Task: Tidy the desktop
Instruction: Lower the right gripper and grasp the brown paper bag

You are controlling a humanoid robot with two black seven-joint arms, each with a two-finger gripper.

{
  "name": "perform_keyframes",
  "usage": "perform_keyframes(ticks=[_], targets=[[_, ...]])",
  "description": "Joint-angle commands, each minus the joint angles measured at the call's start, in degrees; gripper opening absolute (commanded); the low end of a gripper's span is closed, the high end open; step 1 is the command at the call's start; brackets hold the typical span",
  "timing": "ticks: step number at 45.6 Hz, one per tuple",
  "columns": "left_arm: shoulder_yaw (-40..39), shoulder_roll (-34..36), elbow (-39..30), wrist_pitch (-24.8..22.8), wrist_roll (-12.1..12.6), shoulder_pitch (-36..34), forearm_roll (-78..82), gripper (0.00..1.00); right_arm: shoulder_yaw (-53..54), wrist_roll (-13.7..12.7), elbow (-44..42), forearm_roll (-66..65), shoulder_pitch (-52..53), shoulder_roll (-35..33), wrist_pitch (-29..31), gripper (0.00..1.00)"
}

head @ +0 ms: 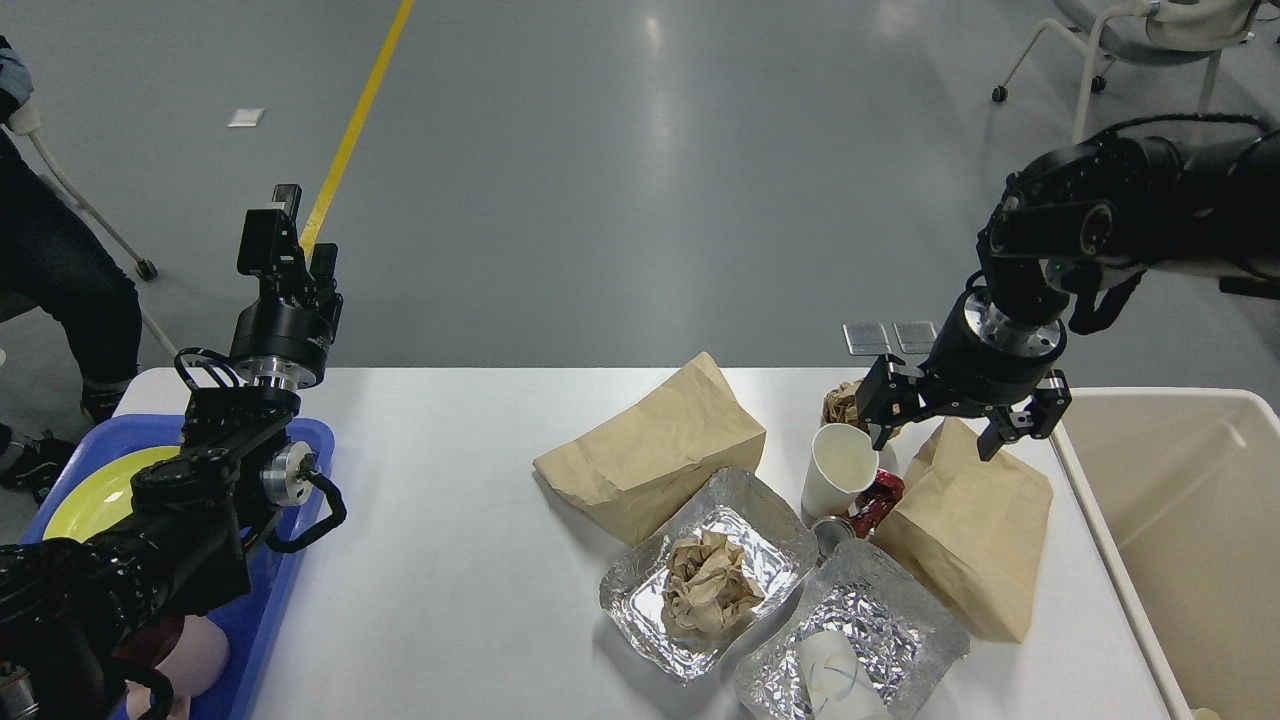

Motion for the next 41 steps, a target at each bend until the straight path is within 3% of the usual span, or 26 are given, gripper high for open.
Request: perform_keyframes(ticks=[1,10,23,41], targets=[[0.0,0.0,0.0,0.0,0.0,0.0,0.0,0.97,-0.1,0.0,0.0,-0.2,-3.2,-0.8,-2.7,1.00],[0.0,0.0,0.0,0.0,0.0,0.0,0.0,0.97,0.3,-0.2,-0.2,-0.8,-9.3,-0.1,-11.2,1.00],[0.0,0.0,0.0,0.0,0.0,0.0,0.0,0.97,0.3,-0.3,-1.4,-1.1,-15.0,2.1,-17.7,1.00],[0.0,0.0,0.0,0.0,0.0,0.0,0.0,0.97,0.7,-1.3,-5.3,-1.0,-19.7,3.6,-18.1,1.00]])
